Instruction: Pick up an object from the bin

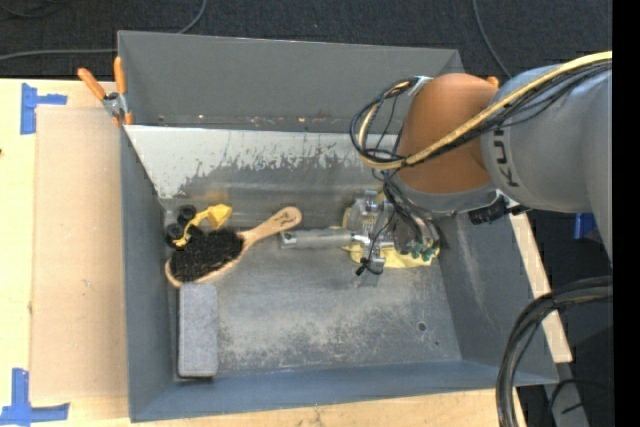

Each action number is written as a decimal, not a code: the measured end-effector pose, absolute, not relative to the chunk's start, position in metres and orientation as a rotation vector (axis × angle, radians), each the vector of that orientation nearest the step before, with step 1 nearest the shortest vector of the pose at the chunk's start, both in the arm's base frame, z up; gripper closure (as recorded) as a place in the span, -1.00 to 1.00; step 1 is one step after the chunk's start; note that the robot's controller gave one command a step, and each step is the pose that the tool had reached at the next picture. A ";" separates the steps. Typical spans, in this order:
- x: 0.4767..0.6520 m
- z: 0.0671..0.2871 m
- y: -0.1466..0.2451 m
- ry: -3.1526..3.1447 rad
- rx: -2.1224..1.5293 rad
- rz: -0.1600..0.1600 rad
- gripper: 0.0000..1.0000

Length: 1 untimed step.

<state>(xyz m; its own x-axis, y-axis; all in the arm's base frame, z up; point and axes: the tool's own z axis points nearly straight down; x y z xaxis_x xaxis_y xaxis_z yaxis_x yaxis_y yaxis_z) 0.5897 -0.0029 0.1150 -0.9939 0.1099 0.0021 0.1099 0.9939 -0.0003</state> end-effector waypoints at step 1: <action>0.607 0.070 -0.045 -3.130 -0.280 -0.002 -1.00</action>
Offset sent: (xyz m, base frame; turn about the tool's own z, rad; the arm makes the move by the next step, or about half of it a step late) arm 0.0126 -0.0215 0.0023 -0.0120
